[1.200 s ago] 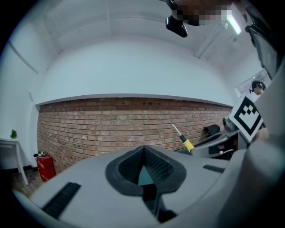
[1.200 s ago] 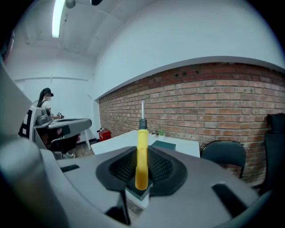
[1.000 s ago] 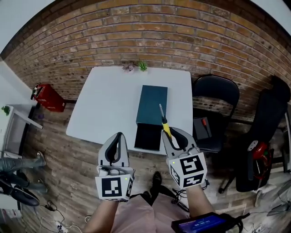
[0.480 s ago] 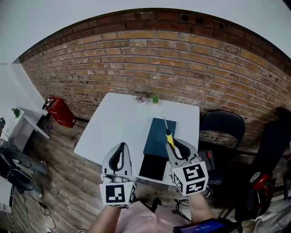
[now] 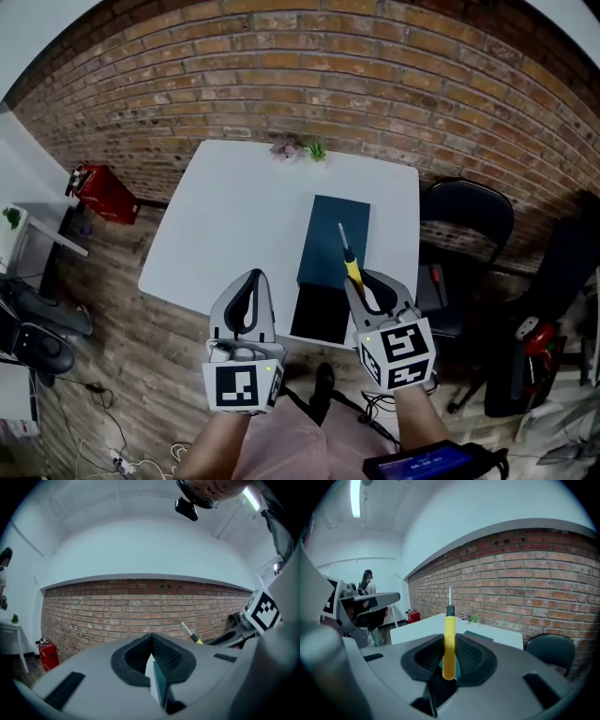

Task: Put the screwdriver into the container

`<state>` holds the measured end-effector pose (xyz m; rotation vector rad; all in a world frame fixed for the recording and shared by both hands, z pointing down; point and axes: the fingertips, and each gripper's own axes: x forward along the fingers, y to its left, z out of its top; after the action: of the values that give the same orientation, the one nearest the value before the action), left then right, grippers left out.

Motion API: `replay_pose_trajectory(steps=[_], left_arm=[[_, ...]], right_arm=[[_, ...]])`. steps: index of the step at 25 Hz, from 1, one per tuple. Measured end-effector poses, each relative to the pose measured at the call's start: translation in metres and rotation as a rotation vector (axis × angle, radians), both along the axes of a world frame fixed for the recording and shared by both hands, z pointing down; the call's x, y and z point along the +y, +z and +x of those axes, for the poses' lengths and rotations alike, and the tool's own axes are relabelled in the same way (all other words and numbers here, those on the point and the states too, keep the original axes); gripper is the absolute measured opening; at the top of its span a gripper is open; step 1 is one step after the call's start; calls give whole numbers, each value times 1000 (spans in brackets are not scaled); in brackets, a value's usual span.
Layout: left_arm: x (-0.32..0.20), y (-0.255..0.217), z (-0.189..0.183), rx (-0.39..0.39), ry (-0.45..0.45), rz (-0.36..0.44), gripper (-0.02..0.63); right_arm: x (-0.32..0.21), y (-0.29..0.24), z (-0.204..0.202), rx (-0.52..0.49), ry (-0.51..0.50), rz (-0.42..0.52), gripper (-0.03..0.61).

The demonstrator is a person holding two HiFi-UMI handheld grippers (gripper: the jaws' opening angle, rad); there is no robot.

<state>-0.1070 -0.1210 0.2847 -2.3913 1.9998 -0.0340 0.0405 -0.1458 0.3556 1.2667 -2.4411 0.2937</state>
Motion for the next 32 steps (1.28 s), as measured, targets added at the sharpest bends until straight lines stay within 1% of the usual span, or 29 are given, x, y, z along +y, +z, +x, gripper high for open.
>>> replay_pose_trajectory(steps=[6,10,15,18,23,26,29,32], left_arm=[[-2,45,-2,69,51,-112,5],[-7,78,6,78,99,-184,5],[-13,115,3,65,121,-241,5],[-14,124,2,88,144,-256,5],[-28,133,-7,144,160,-277,5],[-37,134,-9,166,178,-275,5],[-44,131,-6,182,203,-265,5],[-48,126,-6,186,222,-256,5]], right_arm=[[28,59,-3,73,17,-140,75],[47,100,-1,130,24,-251,75],[64,150,-7,204,13,-377,77],[69,165,-8,253,14,-431,77],[67,172,-9,334,4,-489,75],[73,174,-12,365,-11,-516,75],[80,176,-12,399,-5,-549,75],[83,180,-10,455,-2,-595,75]])
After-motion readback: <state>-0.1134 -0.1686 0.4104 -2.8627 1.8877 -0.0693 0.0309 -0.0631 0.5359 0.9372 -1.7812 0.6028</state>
